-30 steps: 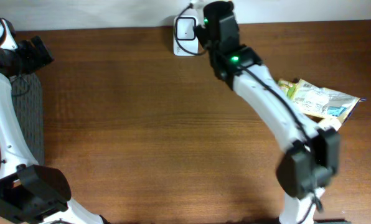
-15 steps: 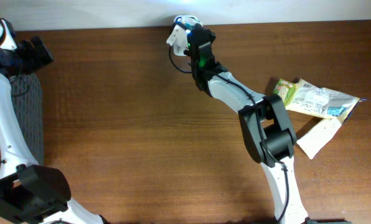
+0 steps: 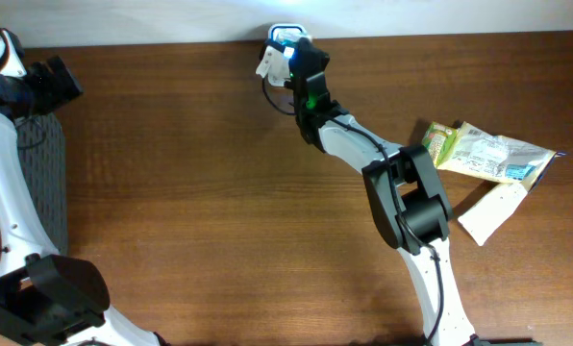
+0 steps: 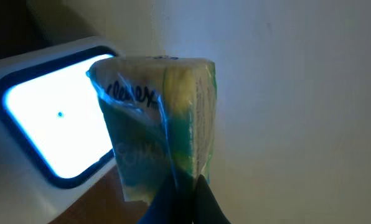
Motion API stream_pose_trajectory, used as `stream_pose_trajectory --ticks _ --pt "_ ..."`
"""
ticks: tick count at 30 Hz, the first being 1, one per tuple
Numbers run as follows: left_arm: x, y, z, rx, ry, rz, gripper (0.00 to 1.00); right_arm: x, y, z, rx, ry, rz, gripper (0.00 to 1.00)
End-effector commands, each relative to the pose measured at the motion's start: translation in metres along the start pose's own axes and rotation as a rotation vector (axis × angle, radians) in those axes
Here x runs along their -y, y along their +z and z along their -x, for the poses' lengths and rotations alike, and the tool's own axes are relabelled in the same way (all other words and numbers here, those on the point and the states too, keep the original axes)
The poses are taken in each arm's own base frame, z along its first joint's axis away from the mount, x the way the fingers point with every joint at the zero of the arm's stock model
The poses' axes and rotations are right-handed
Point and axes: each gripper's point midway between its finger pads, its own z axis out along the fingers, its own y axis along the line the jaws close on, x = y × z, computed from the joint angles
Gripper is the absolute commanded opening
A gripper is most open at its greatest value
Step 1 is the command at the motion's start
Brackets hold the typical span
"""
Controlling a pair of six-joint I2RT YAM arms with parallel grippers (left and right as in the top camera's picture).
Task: Scan the item barcode
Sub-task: 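Lift the tissue pack and hold it in front of the scanner, then carry the tissue pack right and release it near the other items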
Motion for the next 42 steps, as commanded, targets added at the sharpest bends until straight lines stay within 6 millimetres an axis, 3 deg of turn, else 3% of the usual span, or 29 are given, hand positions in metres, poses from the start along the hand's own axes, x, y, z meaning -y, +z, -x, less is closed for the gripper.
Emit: stream_pose_trajectory --ticks 1,5,7,9,11,13,15,19,23,26,29,30,34,37,41,42 --pt "-0.010 0.000 0.002 0.005 -0.014 0.025 0.99 0.033 -0.008 0.007 -0.023 0.066 -0.107 0.04" --pt "-0.010 0.000 0.002 0.004 -0.014 0.025 0.99 0.087 -0.029 0.022 0.009 0.311 -0.127 0.04" --pt "-0.010 0.000 0.002 0.005 -0.014 0.025 0.99 0.114 -0.054 0.029 0.006 0.412 -0.041 0.04" --pt "-0.010 0.000 0.002 0.005 -0.014 0.025 0.99 0.122 -0.078 0.034 0.003 0.513 0.075 0.04" --pt "-0.010 0.000 0.002 0.004 -0.014 0.025 0.99 0.134 -0.108 0.025 -0.060 0.699 0.167 0.04" --pt "-0.010 0.000 0.002 0.005 -0.014 0.025 0.99 0.144 -0.147 0.001 -0.196 0.878 0.228 0.04" --pt "-0.010 0.000 0.002 0.004 -0.014 0.025 0.99 0.138 -0.183 -0.026 -0.351 0.948 0.291 0.04" --pt "-0.010 0.000 0.002 0.005 -0.014 0.025 0.99 0.099 -0.266 -0.120 -0.861 0.971 0.396 0.04" --pt "-0.010 0.000 0.002 0.004 -0.014 0.025 0.99 0.062 -0.306 -0.196 -1.235 0.988 0.374 0.04" --pt "-0.010 0.000 0.002 0.004 -0.014 0.025 0.99 0.047 -0.321 -0.245 -1.415 1.030 0.243 0.04" --pt "-0.010 0.000 0.002 0.004 -0.014 0.025 0.99 0.037 -0.322 -0.273 -1.471 1.065 0.188 0.04" --pt "-0.010 0.000 0.002 0.004 -0.014 0.025 0.99 0.037 -0.321 -0.278 -1.474 1.076 0.178 0.11" --pt "-0.010 0.000 0.002 0.004 -0.014 0.025 0.99 0.048 -0.312 -0.277 -1.433 1.093 0.171 0.57" --pt "-0.010 0.000 0.002 0.004 -0.014 0.025 0.99 0.076 -0.309 -0.257 -1.348 1.111 0.191 0.59" --pt "-0.010 0.000 0.002 0.004 -0.014 0.025 0.99 0.134 -0.316 -0.187 -1.050 1.198 0.331 0.61" --pt "-0.010 0.000 0.002 0.004 -0.014 0.025 0.99 0.149 -0.323 -0.175 -0.994 1.220 0.330 0.68"
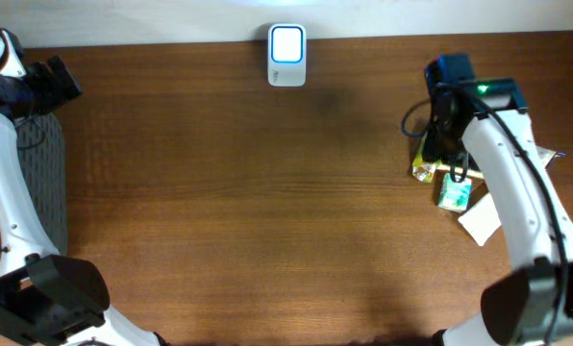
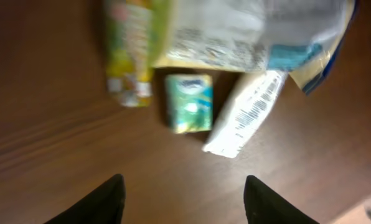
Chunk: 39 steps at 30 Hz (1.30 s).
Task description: Scan the item barcode
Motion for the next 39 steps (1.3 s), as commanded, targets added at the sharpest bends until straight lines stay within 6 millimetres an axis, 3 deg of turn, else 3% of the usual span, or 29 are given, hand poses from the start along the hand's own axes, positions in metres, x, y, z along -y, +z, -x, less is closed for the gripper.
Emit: stream_pose_trajectory --ticks 1,2,6,7,17,20,23,27,33,39 --pt "-0.009 0.000 0.002 0.004 -0.013 0.023 0.99 -0.005 -0.105 0.007 0.226 -0.029 0.218 0.86" --pt "-0.009 0.000 0.002 0.004 -0.013 0.023 0.99 0.002 -0.128 0.002 0.267 -0.027 0.242 0.99" --pt "-0.009 0.000 0.002 0.004 -0.013 0.023 0.99 0.030 -0.196 -0.021 0.434 0.008 0.360 0.99" --pt "-0.009 0.000 0.002 0.004 -0.013 0.023 0.99 0.036 -0.204 -0.026 0.461 0.017 0.371 0.99" --pt "-0.009 0.000 0.002 0.004 -0.013 0.023 0.99 0.096 -0.258 -0.078 0.673 0.106 0.432 0.99" --pt "-0.009 0.000 0.002 0.004 -0.013 0.023 0.99 0.116 -0.268 -0.081 0.769 0.162 0.404 0.99" --pt "-0.009 0.000 0.002 0.004 -0.013 0.023 0.99 0.120 -0.272 -0.079 0.910 0.144 0.407 0.99" --pt "-0.009 0.000 0.002 0.004 -0.013 0.023 0.99 0.102 -0.253 -0.073 1.091 0.106 0.453 0.99" --pt "-0.009 0.000 0.002 0.004 -0.013 0.023 0.99 0.054 -0.175 -0.064 1.229 0.098 0.559 0.99" --pt "-0.009 0.000 0.002 0.004 -0.013 0.023 0.99 0.014 -0.114 -0.074 1.311 0.043 0.674 0.99"
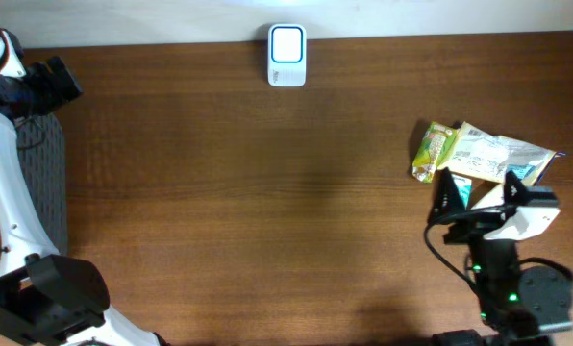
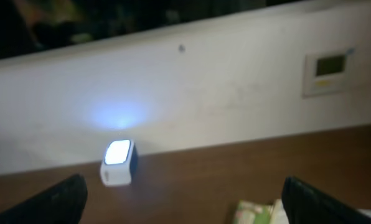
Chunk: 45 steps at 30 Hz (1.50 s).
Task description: Scan the item barcode
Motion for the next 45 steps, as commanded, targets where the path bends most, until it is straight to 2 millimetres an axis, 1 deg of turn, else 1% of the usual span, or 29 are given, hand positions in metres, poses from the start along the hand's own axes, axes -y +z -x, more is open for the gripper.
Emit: stream_pose_trajectory --ticks 1,3,6,9,11,14,17,18,21,41,43,45 --pt "-0.009 0.000 0.002 0.004 -0.012 0.023 0.99 -0.007 -0.002 -0.035 0.010 -0.009 0.086 0.99" --pt "-0.009 0.000 0.002 0.004 -0.012 0.023 0.99 -0.004 -0.003 -0.054 0.009 -0.009 0.085 0.99" --pt "-0.009 0.000 0.002 0.004 -0.012 0.023 0.99 0.001 -0.007 -0.077 -0.003 -0.010 0.083 0.99" --pt "-0.009 0.000 0.002 0.003 -0.012 0.023 0.99 0.004 -0.009 -0.094 -0.005 -0.010 0.081 0.99" --pt "-0.009 0.000 0.002 0.003 -0.012 0.023 0.99 0.007 -0.010 -0.111 -0.017 -0.009 0.080 0.99" --pt "-0.009 0.000 0.002 0.003 -0.012 0.023 0.99 0.011 -0.010 -0.131 -0.037 0.010 0.070 0.99" --pt "-0.009 0.000 0.002 0.004 -0.012 0.023 0.99 0.021 -0.010 -0.146 -0.091 0.021 0.017 0.99" --pt "-0.009 0.000 0.002 0.004 -0.012 0.023 0.99 0.024 -0.011 -0.154 -0.123 0.020 0.002 0.99" --pt "-0.009 0.000 0.002 0.004 -0.012 0.023 0.99 0.022 -0.011 -0.155 -0.130 0.009 0.015 0.99" --pt "-0.009 0.000 0.002 0.004 -0.012 0.023 0.99 0.022 -0.011 -0.156 -0.130 0.009 0.015 0.99" --pt "-0.007 -0.007 0.004 0.020 -0.010 0.021 0.99 0.022 -0.011 -0.156 -0.130 0.009 0.015 0.99" --pt "0.000 -0.021 0.006 0.048 0.002 0.011 0.99 0.022 -0.011 -0.155 -0.130 0.009 0.015 0.99"
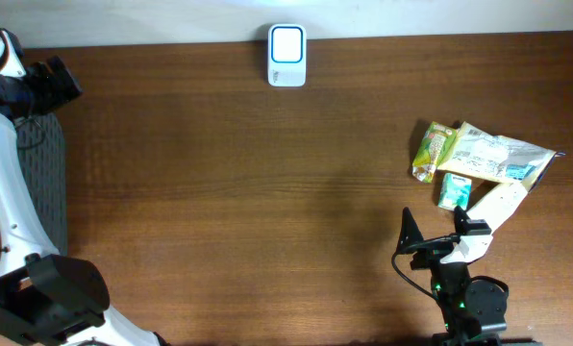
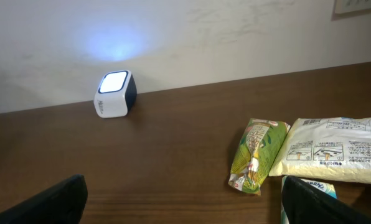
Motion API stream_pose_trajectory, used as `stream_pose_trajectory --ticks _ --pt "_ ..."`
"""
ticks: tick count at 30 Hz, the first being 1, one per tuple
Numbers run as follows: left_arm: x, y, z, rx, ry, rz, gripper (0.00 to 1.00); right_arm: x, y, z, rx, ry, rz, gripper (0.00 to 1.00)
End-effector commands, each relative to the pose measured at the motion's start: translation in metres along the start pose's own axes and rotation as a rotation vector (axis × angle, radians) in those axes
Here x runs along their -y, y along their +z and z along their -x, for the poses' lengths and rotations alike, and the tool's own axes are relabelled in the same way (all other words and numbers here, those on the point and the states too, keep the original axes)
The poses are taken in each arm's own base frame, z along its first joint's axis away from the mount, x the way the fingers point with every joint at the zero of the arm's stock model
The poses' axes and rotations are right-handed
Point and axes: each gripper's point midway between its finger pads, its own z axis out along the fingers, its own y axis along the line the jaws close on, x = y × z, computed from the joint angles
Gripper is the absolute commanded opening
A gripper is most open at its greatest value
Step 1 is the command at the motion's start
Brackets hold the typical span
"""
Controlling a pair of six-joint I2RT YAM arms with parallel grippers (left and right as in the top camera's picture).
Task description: Scan the item barcode
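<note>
The scanner [image 1: 286,43] stands at the table's far edge with its window lit, also seen as the scanner [image 2: 115,93]. The green tissue pack [image 1: 454,191] lies flat in the pile at the right; only a corner of the tissue pack [image 2: 315,185] shows past a finger. My right gripper [image 1: 436,234] is open and empty near the front edge, a little nearer than the pile. In its wrist view the right gripper [image 2: 188,205] faces the scanner across the table. My left gripper [image 1: 54,81] rests at the far left; its jaws cannot be made out.
Beside the tissue pack lie a green snack pack [image 1: 434,151], a white bag [image 1: 498,157] and a white packet [image 1: 495,206]. The snack pack [image 2: 256,155] and white bag [image 2: 335,149] sit right of my open fingers. A dark mat [image 1: 42,183] lies at the left edge.
My right gripper has moved back toward the front edge and a little left, away from the pile. The tissue pack, partly covered before, now lies in plain view. The left arm has not moved.
My right gripper first held the tissue pack up against the lit scanner. Then it was open above the pile, with the pack lying beside the snack pack. After that it stood low beside the pile, and now it sits farther back, empty.
</note>
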Motion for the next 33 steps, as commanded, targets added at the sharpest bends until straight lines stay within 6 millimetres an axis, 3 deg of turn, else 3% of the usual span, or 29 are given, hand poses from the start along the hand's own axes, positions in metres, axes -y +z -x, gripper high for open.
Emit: stream_pose_trajectory --ticks 1,4,9,15,18,21,27,33 --pt "0.004 -0.026 0.004 0.054 0.009 0.006 0.99 0.004 0.000 -0.002 0.003 0.003 -0.018 0.99" --pt "0.021 -0.046 -0.022 0.043 0.041 -0.018 0.99 0.004 0.000 -0.002 0.002 0.003 -0.018 0.99" --pt "0.001 -0.055 -0.066 0.065 0.089 0.126 0.99 0.004 0.000 -0.002 0.002 0.003 -0.018 0.99" --pt "0.050 -0.051 -0.113 0.260 0.630 -0.066 0.99 0.004 0.000 -0.002 0.002 0.003 -0.018 0.99" --pt "0.062 -0.054 -0.136 0.377 0.718 -0.090 0.99 0.004 0.000 -0.002 0.002 0.003 -0.018 0.99" --pt "0.073 -0.060 -0.173 0.534 0.882 -0.109 0.99 0.004 0.000 -0.002 0.002 0.003 -0.018 0.99" --pt "0.067 -0.071 -0.223 0.731 0.905 -0.124 0.99 0.004 0.000 -0.002 0.002 0.004 -0.018 0.99" --pt "0.050 -0.058 -0.257 0.798 0.891 -0.101 0.99 0.004 0.000 -0.002 0.002 0.003 -0.018 0.99"
